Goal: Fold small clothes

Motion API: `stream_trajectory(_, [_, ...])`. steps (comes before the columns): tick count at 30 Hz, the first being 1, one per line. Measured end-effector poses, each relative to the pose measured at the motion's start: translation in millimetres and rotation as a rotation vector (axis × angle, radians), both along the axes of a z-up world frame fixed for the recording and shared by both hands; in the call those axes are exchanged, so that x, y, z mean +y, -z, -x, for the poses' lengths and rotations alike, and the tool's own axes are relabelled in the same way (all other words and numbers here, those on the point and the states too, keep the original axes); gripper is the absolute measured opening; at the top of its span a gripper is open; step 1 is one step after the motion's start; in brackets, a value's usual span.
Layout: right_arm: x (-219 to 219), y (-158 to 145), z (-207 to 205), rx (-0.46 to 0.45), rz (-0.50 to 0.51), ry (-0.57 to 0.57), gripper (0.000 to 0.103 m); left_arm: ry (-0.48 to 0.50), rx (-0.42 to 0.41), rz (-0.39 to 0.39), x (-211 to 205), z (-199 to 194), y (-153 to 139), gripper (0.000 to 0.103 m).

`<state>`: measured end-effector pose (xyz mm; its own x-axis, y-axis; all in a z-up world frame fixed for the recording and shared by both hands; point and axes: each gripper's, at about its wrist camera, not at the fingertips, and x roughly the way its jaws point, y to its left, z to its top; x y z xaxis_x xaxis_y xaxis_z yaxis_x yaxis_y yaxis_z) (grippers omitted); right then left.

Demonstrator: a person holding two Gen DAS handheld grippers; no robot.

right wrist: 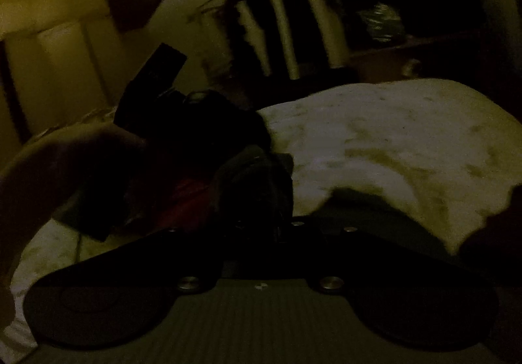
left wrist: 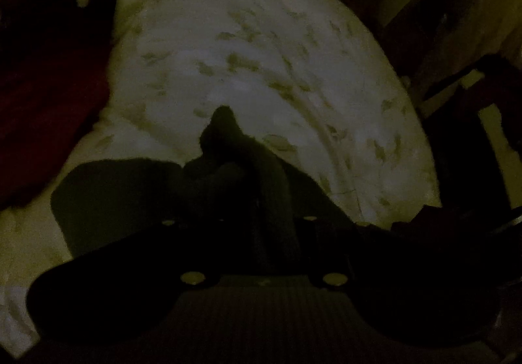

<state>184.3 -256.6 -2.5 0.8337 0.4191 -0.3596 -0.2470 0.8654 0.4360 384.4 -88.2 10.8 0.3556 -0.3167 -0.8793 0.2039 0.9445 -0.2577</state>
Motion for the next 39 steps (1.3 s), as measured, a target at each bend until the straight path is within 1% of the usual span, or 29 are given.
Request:
stream_trajectory(2, [-13,6,-5,0.011,-0.016,0.03,0.018,0.016,-0.002,-0.036,-24,-2,8,0.019])
stream_trajectory(6, [-30,19,-12,0.04,-0.028,0.075,0.018,0.053,-0.007,-0.104,-58,1,29,0.02])
stream_trajectory(8, [-38,26,-9,0.052,-0.009,0.092,0.018,0.07,-0.011,-0.128,-71,2,42,0.022])
stream_trajectory(9, [-38,29,-6,0.057,0.013,0.101,0.018,0.074,-0.012,-0.137,-79,2,50,0.025])
stream_trajectory(11, [-46,39,-3,0.079,0.011,0.124,0.018,0.074,-0.021,-0.141,-87,3,60,0.037])
stream_trajectory(12, [-49,44,-2,0.092,0.006,0.135,0.018,0.073,-0.027,-0.137,-91,3,65,0.052])
stream_trajectory(13, [-52,50,-3,0.102,0.012,0.149,0.018,0.079,-0.031,-0.128,-94,5,69,0.07])
stream_trajectory(14, [-53,55,-4,0.112,0.025,0.165,0.019,0.093,-0.035,-0.12,-98,7,73,0.078])
stream_trajectory(15, [-52,58,-4,0.12,0.039,0.178,0.024,0.11,-0.043,-0.123,-103,10,77,0.091])
stream_trajectory(16, [-51,61,-5,0.124,0.063,0.193,0.032,0.119,-0.056,-0.137,-107,13,78,0.096])
stream_trajectory(17, [-48,63,-5,0.117,0.103,0.205,0.036,0.13,-0.074,-0.156,-112,17,79,0.097])
stream_trajectory(18, [-44,64,-6,0.111,0.149,0.214,0.046,0.145,-0.093,-0.18,-116,19,79,0.1])
stream_trajectory(19, [-39,65,-7,0.109,0.196,0.222,0.063,0.151,-0.104,-0.198,-118,21,78,0.102])
stream_trajectory(20, [-35,66,-7,0.102,0.248,0.232,0.07,0.15,-0.11,-0.212,-118,23,75,0.102])
stream_trajectory(22, [-32,67,-4,0.088,0.303,0.248,0.081,0.144,-0.132,-0.202,-112,25,63,0.102])
stream_trajectory(24, [-36,64,3,0.073,0.3,0.273,0.091,0.129,-0.169,-0.182,-99,30,45,0.103])
stream_trajectory(25, [-39,62,6,0.065,0.299,0.288,0.093,0.129,-0.19,-0.178,-91,34,35,0.103])
stream_trajectory(27, [-44,54,16,0.039,0.302,0.317,0.093,0.14,-0.242,-0.184,-73,46,13,0.103])
stream_trajectory(29, [-45,43,26,0.002,0.332,0.341,0.093,0.132,-0.295,-0.211,-52,61,-3,0.103])
stream_trajectory(31, [-43,32,36,-0.046,0.372,0.37,0.093,0.109,-0.334,-0.255,-31,76,-11,0.103])
stream_trajectory(32, [-39,26,38,-0.075,0.392,0.373,0.093,0.096,-0.349,-0.276,-21,84,-12,0.103])
stream_trajectory(33, [-35,19,42,-0.104,0.409,0.357,0.091,0.081,-0.368,-0.291,-9,93,-12,0.103])
stream_trajectory(34, [-32,15,43,-0.124,0.415,0.336,0.084,0.077,-0.376,-0.298,1,101,-10,0.103])
stream_trajectory(35, [-27,11,44,-0.143,0.416,0.305,0.079,0.072,-0.385,-0.299,10,110,-5,0.103])
stream_trajectory(37, [-18,8,35,-0.146,0.407,0.19,0.052,0.074,-0.376,-0.318,21,124,10,0.103])
stream_trajectory(38, [-13,9,27,-0.129,0.391,0.119,0.049,0.083,-0.36,-0.337,23,129,22,0.103])
stream_trajectory(39, [-10,14,16,-0.1,0.384,0.074,0.047,0.091,-0.347,-0.351,24,134,32,0.103])
